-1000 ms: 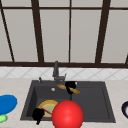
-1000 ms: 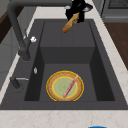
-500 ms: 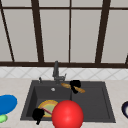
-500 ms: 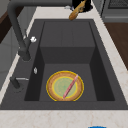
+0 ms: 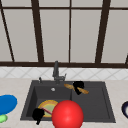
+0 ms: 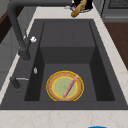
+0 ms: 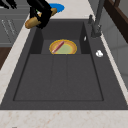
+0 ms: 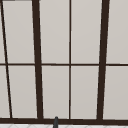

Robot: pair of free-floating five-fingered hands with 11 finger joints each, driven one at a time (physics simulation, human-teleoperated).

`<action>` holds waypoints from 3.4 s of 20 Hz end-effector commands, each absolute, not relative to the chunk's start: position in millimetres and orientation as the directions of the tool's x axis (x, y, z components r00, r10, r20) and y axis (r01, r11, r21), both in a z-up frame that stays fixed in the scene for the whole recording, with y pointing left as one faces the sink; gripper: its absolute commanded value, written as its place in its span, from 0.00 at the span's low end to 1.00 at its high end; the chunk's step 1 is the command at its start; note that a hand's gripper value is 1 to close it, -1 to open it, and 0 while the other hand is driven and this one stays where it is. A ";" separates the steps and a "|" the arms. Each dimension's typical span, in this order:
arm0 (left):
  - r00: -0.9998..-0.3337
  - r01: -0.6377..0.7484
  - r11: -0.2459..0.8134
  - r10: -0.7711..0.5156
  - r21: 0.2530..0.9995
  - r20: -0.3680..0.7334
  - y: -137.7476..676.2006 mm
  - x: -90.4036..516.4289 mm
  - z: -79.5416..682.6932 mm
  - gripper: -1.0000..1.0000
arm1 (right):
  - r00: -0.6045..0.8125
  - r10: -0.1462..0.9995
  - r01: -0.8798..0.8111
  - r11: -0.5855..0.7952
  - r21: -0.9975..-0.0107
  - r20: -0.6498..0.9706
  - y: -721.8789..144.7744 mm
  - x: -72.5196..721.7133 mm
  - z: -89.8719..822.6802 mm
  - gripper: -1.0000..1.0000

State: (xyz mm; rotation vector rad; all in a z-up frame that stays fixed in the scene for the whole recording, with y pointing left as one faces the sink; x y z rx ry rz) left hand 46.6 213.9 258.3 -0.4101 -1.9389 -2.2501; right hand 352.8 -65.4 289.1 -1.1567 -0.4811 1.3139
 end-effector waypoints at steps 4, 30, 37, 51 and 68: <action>-0.953 0.283 -0.158 0.069 0.946 0.296 213.9 46.6 258.3 0.50 | 0.241 0.928 -0.533 -0.118 -0.838 -0.284 -96.0 352.1 302.6 1.00; -0.953 0.283 -0.158 0.069 0.946 0.296 213.9 46.6 258.3 0.50 | 0.248 0.945 -0.481 -0.071 -0.874 -0.213 -265.4 304.0 306.8 1.00; -0.953 0.283 -0.158 0.069 0.946 0.296 213.9 46.6 258.3 0.50 | 0.242 0.951 -0.475 -0.059 -0.878 -0.195 -310.4 286.4 317.4 1.00; -0.953 0.283 -0.158 0.069 0.946 0.296 213.9 46.6 258.3 0.50 | 0.244 0.953 -0.501 -0.036 -0.864 -0.181 -398.4 237.1 318.2 1.00; -0.953 0.283 -0.158 0.069 0.946 0.296 213.9 46.6 258.3 0.50 | 0.202 0.964 -0.497 -0.051 -0.866 -0.173 -511.3 195.1 278.5 1.00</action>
